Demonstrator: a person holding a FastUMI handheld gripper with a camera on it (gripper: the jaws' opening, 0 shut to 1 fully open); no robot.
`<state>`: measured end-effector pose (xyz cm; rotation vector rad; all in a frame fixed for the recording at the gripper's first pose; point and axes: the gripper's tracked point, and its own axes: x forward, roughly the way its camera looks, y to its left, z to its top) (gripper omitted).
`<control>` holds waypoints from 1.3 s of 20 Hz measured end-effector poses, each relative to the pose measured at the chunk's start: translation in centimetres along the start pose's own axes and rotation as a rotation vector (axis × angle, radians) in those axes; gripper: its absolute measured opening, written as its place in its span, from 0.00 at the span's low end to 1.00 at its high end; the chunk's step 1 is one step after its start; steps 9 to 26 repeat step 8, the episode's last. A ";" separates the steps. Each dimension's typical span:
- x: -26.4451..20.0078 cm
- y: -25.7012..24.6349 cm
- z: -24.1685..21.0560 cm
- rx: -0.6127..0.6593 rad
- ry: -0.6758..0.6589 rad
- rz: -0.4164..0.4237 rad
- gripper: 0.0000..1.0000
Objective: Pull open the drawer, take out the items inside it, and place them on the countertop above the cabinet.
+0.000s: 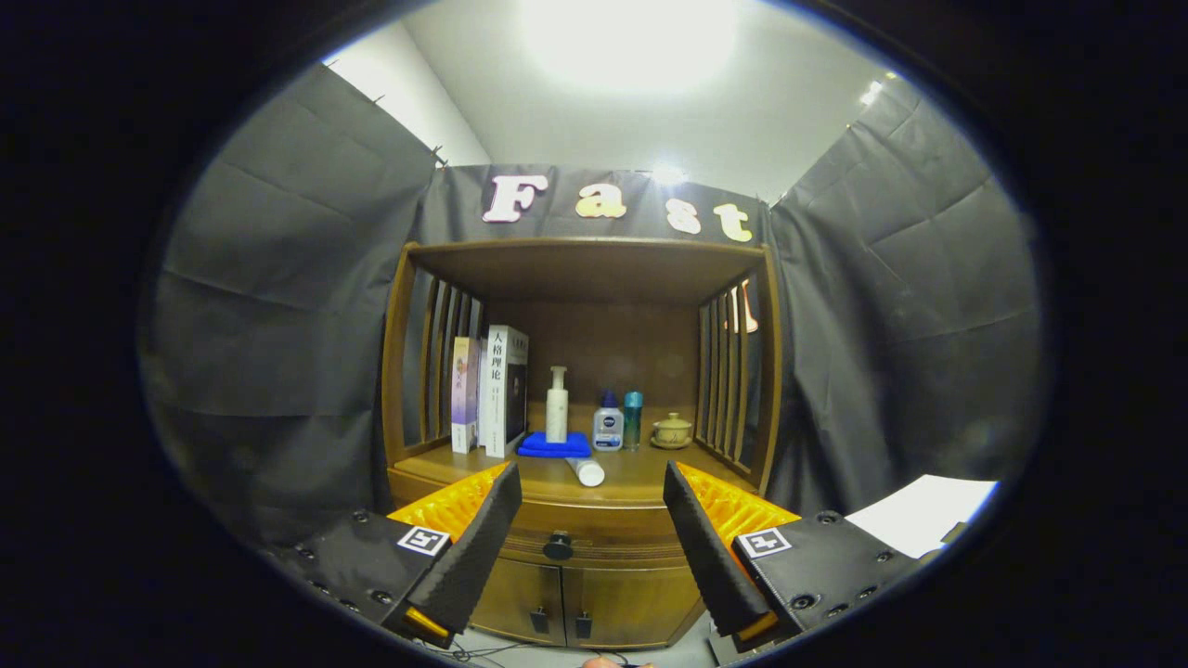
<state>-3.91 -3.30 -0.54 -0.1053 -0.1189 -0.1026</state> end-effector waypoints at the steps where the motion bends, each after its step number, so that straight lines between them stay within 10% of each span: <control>1: -0.8 -0.5 0.6 0.002 -0.005 -0.007 0.97; 26: -3.0 -1.2 2.9 0.008 -0.028 -0.004 0.97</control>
